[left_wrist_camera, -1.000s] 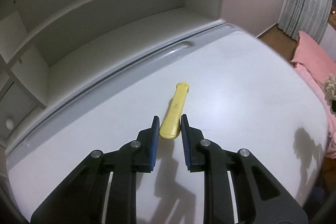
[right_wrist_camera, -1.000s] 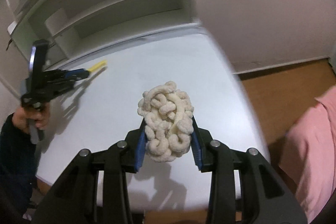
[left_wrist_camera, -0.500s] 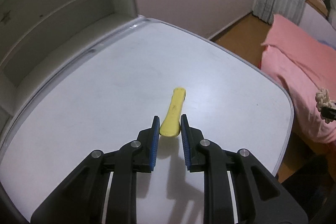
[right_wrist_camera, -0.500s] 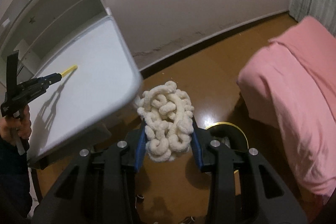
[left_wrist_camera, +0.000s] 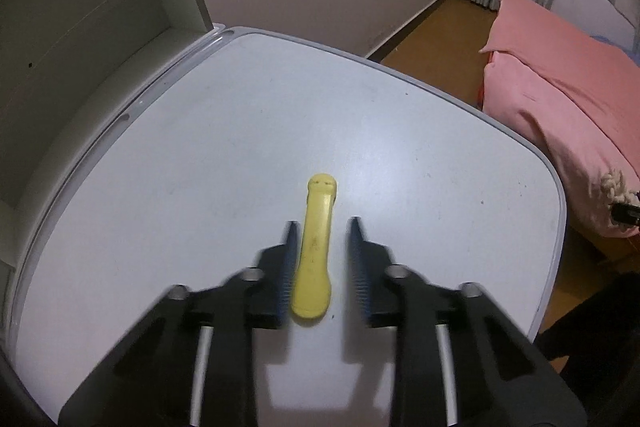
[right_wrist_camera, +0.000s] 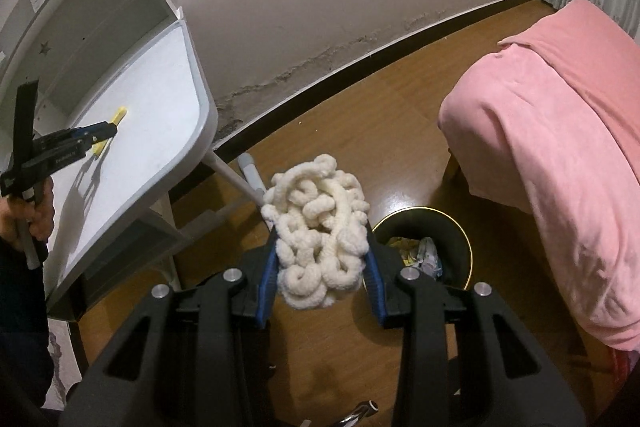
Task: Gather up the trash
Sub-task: 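Carry the rope toy and yellow spoon over the black bin and open both tools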
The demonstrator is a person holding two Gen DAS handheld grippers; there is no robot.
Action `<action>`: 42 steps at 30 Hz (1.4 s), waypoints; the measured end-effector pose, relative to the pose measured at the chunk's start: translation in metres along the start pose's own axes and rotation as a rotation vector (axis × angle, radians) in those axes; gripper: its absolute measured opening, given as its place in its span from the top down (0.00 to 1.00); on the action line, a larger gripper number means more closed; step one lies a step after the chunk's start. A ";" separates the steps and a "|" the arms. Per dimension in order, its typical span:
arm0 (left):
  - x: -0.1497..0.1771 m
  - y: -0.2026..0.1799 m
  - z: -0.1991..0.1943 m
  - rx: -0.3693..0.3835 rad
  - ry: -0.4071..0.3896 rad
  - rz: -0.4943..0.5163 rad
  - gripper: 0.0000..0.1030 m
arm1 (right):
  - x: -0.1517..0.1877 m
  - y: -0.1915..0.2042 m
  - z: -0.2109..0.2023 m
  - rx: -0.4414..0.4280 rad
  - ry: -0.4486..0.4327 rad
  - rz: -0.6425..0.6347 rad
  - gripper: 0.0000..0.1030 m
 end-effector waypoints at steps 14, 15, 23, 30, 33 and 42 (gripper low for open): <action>-0.019 -0.132 0.007 0.200 -0.039 0.090 0.89 | 0.015 -0.062 0.054 0.048 0.065 0.131 0.64; -0.020 -0.147 0.007 0.222 -0.044 0.104 0.89 | 0.019 -0.069 0.060 0.057 0.070 0.146 0.64; -0.006 -0.251 0.039 0.342 -0.020 0.235 0.89 | 0.054 -0.108 0.107 0.119 0.128 0.219 0.64; 0.016 -0.273 0.097 0.349 0.076 0.233 0.89 | 0.074 -0.142 0.149 0.140 0.226 0.265 0.64; 0.020 -0.273 0.116 0.362 0.113 0.207 0.89 | 0.074 -0.148 0.153 0.131 0.229 0.272 0.64; 0.022 -0.286 0.145 0.363 0.162 0.211 0.89 | 0.073 -0.155 0.154 0.115 0.216 0.281 0.49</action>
Point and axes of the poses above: each gripper's, at about its wrist camera, not at the fingertips, and z roughly the way its jaws point, y to its left, x to its underside, the point moved 2 cm from there along z, roughly the way its jaws point, and after that the axes turned 9 degrees about x, right-handed, at the moved point
